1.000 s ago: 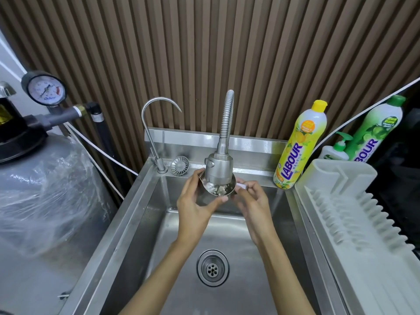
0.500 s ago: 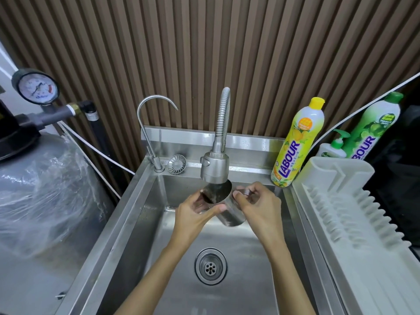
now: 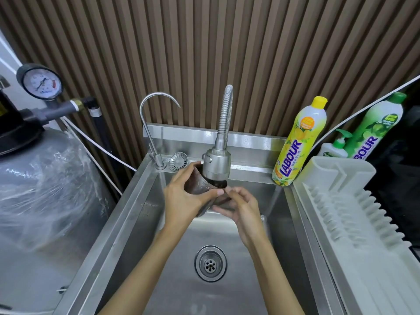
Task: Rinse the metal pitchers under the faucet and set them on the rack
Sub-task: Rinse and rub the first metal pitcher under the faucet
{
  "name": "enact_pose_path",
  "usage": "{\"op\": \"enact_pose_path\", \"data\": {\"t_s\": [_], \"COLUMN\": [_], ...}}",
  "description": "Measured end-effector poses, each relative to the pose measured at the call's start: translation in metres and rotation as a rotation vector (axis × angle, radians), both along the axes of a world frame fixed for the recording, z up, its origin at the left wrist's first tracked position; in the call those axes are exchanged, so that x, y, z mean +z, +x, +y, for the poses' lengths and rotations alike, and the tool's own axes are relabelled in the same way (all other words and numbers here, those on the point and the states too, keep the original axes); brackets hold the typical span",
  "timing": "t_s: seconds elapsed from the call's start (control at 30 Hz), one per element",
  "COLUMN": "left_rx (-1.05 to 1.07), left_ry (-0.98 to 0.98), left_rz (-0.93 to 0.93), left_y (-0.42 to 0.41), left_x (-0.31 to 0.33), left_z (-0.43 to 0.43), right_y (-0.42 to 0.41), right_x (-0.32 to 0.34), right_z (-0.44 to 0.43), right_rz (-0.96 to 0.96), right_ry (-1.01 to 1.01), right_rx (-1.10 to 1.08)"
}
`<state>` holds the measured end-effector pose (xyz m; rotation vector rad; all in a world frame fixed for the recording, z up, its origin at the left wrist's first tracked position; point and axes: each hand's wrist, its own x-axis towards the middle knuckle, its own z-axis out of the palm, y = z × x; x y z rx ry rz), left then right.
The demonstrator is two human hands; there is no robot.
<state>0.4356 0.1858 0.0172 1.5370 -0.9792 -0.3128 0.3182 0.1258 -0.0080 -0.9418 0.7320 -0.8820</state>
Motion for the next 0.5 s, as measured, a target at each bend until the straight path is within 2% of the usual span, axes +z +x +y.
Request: {"op": "enact_pose_path", "data": {"t_s": [0.1,0.17,0.33,0.4,0.5], "left_rx": [0.070,0.046,-0.234,-0.287,-0.310], "left_ry": [0.129,0.168,0.097,0.080,0.005], "left_rz": [-0.101,-0.080,0.387,0.447,0.474], "left_y": [-0.001,0.000,-0.002,-0.004,-0.008], "left_x": [-0.002,-0.003,-0.020,-0.028,-0.032], "left_z": [0.004,0.006,0.000,-0.004,-0.009], "right_y": [-0.005,-0.011,-0.021,-0.021,-0.017], "right_x": [0.004,0.012,0.021,0.024,0.028], "right_z": [0.005,0.004,-0.005,-0.005,-0.005], "right_rz": [0.136,0.239,0.528,0.533,0.445], "right_ry": [0.003,-0.041,-0.352,-0.448,-0.487], "right_rx": [-0.021,-0.065,-0.229,-0.256,-0.246]}}
